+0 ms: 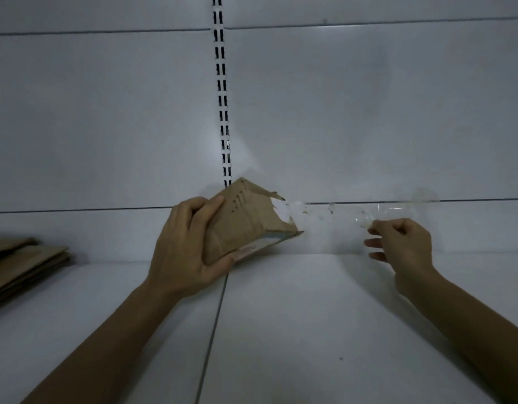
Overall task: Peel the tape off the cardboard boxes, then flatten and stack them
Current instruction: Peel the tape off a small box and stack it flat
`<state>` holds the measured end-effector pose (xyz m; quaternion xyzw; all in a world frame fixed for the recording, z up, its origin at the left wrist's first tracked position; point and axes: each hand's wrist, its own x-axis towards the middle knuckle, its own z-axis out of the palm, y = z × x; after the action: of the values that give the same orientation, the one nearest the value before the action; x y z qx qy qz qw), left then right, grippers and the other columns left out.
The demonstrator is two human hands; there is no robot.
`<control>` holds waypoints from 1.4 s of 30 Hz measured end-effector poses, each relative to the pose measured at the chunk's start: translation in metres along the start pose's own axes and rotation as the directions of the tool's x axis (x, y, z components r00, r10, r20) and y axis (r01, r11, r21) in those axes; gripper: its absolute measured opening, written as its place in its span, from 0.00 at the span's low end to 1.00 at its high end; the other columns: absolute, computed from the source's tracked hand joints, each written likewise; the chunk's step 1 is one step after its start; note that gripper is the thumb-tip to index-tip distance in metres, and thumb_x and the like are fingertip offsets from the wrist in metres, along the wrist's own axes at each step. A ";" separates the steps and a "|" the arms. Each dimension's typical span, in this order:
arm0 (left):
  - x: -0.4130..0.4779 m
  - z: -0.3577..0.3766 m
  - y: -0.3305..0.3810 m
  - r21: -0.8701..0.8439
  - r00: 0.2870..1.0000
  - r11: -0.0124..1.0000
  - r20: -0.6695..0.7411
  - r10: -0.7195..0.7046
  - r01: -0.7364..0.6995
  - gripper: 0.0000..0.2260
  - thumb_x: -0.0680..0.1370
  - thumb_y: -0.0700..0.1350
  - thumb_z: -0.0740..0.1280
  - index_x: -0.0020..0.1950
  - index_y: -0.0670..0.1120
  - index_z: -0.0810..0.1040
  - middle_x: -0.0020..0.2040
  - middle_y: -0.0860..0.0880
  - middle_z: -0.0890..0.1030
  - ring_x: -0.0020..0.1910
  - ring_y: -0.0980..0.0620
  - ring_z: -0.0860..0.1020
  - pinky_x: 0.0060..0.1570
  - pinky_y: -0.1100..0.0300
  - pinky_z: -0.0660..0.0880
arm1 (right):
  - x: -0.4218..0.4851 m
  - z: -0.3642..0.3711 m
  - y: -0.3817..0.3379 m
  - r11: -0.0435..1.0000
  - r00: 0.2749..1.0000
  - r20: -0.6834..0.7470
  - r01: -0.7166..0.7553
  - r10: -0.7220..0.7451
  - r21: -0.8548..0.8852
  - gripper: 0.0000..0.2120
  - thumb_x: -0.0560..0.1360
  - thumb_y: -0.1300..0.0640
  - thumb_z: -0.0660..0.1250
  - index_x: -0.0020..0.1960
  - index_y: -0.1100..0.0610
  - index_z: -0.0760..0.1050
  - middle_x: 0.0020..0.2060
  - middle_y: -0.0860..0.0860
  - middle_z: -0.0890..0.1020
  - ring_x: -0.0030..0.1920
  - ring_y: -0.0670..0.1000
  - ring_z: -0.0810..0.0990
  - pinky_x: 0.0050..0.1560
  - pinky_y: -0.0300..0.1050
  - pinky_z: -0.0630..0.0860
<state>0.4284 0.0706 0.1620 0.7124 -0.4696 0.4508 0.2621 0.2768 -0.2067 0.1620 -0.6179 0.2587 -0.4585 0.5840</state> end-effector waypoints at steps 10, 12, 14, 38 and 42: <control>0.001 -0.008 0.000 -0.405 0.830 0.844 -0.281 -0.481 0.352 0.35 0.70 0.60 0.67 0.71 0.48 0.59 0.67 0.49 0.67 0.64 0.51 0.70 0.59 0.51 0.74 | 0.008 -0.017 0.001 0.995 0.996 -0.083 -0.033 0.041 0.097 0.09 0.80 0.64 0.61 0.60 0.61 0.73 0.44 0.59 0.80 0.33 0.53 0.78 0.22 0.35 0.76; 0.002 -0.001 0.010 -0.188 0.950 0.960 -0.194 -0.246 0.210 0.39 0.65 0.60 0.70 0.71 0.47 0.60 0.65 0.50 0.67 0.63 0.49 0.69 0.59 0.53 0.70 | -0.001 -0.007 -0.004 0.999 0.998 0.048 0.029 -0.030 0.040 0.07 0.80 0.63 0.62 0.56 0.60 0.77 0.37 0.57 0.80 0.29 0.53 0.77 0.22 0.36 0.74; 0.003 0.006 0.022 0.033 0.994 0.995 -0.053 0.100 -0.099 0.37 0.66 0.62 0.69 0.70 0.47 0.64 0.63 0.46 0.71 0.60 0.46 0.70 0.58 0.52 0.68 | -0.009 0.002 -0.005 0.997 0.986 0.148 0.077 -0.077 0.001 0.08 0.80 0.63 0.61 0.54 0.58 0.78 0.34 0.56 0.80 0.25 0.50 0.76 0.24 0.38 0.74; 0.011 0.011 0.085 -0.017 0.961 0.967 -0.115 0.252 -0.256 0.22 0.79 0.59 0.59 0.69 0.50 0.69 0.50 0.46 0.83 0.48 0.45 0.80 0.40 0.50 0.78 | -0.057 0.032 -0.014 0.047 0.155 0.488 0.973 -0.859 -0.227 0.02 0.72 0.60 0.67 0.43 0.58 0.75 0.35 0.51 0.79 0.33 0.52 0.76 0.36 0.46 0.72; 0.007 0.006 0.085 -0.080 0.920 0.920 -0.117 0.374 -0.384 0.21 0.78 0.58 0.59 0.66 0.46 0.71 0.47 0.46 0.83 0.45 0.50 0.76 0.42 0.54 0.76 | -0.058 0.026 -0.031 0.742 0.667 0.459 0.670 -0.588 -0.024 0.11 0.70 0.66 0.71 0.45 0.54 0.74 0.35 0.41 0.80 0.35 0.43 0.78 0.38 0.38 0.76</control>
<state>0.3545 0.0269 0.1618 0.5706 -0.6072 0.5035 0.2285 0.2669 -0.1382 0.1793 -0.8056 -0.0615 -0.4603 0.3679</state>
